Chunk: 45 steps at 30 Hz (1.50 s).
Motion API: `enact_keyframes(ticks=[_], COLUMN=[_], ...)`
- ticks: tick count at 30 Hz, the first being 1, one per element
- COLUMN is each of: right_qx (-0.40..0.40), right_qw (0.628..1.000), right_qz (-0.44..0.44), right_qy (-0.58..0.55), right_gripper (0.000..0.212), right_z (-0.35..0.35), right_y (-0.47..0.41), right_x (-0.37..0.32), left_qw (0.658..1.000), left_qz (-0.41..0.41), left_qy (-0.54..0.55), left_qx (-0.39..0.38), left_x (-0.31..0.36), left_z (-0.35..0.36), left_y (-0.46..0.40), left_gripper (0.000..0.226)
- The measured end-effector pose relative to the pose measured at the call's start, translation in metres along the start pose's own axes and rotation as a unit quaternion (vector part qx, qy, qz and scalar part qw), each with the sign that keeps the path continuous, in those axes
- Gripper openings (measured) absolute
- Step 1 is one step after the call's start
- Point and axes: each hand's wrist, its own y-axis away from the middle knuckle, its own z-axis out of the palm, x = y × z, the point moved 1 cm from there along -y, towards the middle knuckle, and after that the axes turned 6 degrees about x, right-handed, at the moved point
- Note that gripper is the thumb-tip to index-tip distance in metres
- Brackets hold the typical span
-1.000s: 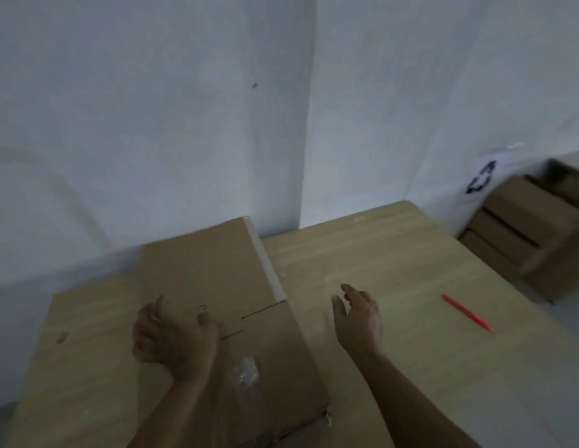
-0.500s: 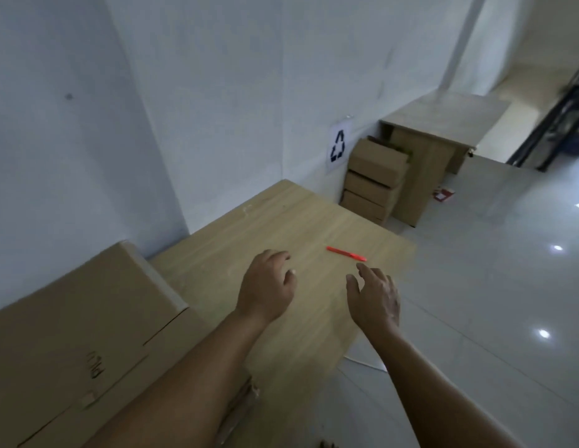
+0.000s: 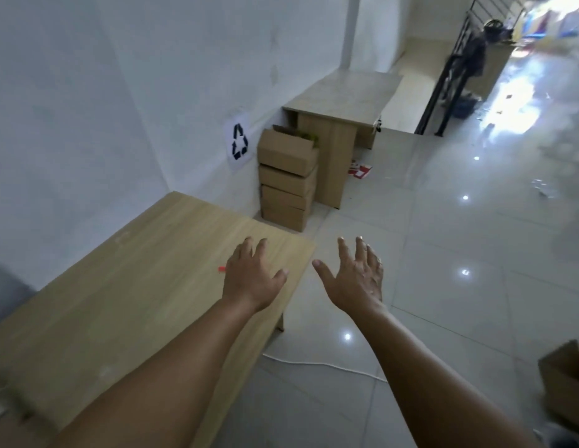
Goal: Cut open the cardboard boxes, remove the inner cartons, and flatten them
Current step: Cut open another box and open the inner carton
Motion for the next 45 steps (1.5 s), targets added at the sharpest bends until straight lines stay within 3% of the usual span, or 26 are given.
enact_keyframes(ticks=[13, 25, 37, 45], right_qx=[0.01, -0.007, -0.04, -0.063], right_qw=[1.0, 1.0, 0.999, 0.997], right_qz=[0.005, 0.006, 0.019, -0.031], right_qy=[-0.015, -0.01, -0.019, -0.025], right_gripper=[0.08, 0.081, 0.077, 0.079], right_z=[-0.002, 0.026, 0.063, 0.089], right_y=[-0.161, -0.348, -0.538, -0.691], right_x=[0.136, 0.178, 0.219, 0.261], left_qw=[0.998, 0.996, 0.997, 0.994], left_qz=[0.001, 0.019, -0.016, -0.068], left_qy=[0.062, 0.084, 0.082, 0.076], left_qx=[-0.003, 0.01, 0.008, 0.033], left_x=[0.123, 0.169, 0.187, 0.23], left_z=[0.092, 0.164, 0.222, 0.269], left_y=[-0.151, -0.327, -0.505, -0.625], left_gripper=[0.072, 0.06, 0.054, 0.053])
